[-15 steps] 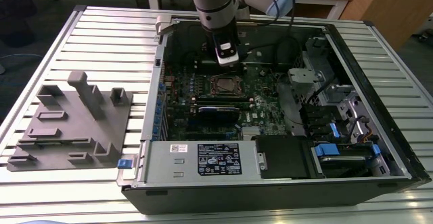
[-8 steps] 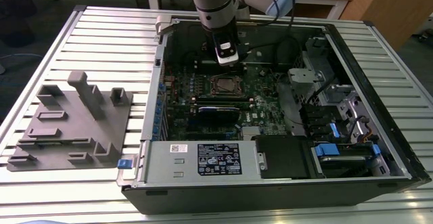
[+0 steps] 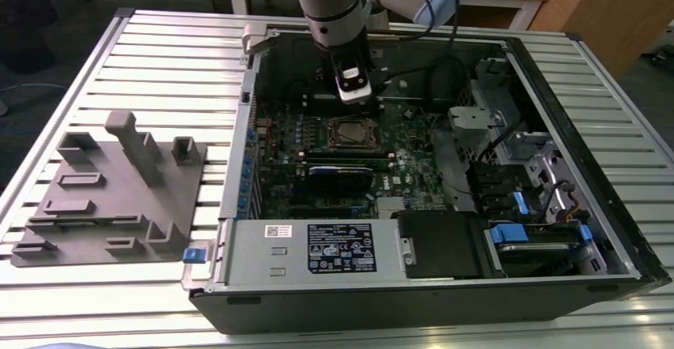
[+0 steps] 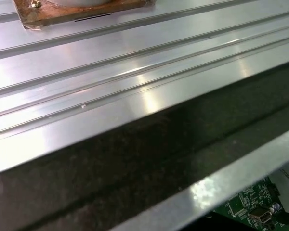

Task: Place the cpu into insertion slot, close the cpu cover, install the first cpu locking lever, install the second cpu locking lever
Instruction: 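Install the first cpu locking lever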

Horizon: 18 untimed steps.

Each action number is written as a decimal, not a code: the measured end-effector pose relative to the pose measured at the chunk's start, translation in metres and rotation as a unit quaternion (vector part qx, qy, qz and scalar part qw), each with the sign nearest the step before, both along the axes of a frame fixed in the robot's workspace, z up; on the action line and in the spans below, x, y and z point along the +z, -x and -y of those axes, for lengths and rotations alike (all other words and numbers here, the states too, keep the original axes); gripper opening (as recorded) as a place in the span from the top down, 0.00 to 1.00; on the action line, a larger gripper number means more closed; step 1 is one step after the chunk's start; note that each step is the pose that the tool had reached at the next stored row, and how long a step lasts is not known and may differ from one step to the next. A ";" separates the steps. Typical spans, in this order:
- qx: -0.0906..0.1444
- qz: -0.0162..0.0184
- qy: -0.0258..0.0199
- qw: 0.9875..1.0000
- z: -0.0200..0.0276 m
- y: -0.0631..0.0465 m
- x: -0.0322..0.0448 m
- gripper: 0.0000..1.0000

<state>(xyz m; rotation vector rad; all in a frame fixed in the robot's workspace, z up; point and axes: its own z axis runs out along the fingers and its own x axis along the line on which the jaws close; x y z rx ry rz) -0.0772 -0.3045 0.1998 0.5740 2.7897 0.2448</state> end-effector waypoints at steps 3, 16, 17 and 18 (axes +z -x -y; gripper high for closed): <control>0.000 0.004 0.000 1.000 0.0000 0.001 -0.0014 0.89; 0.000 0.012 0.000 1.000 0.0000 0.004 -0.0049 0.89; 0.000 0.013 0.000 1.000 0.0000 0.004 -0.0051 0.89; 0.000 0.013 0.000 1.000 0.0000 0.004 -0.0053 0.89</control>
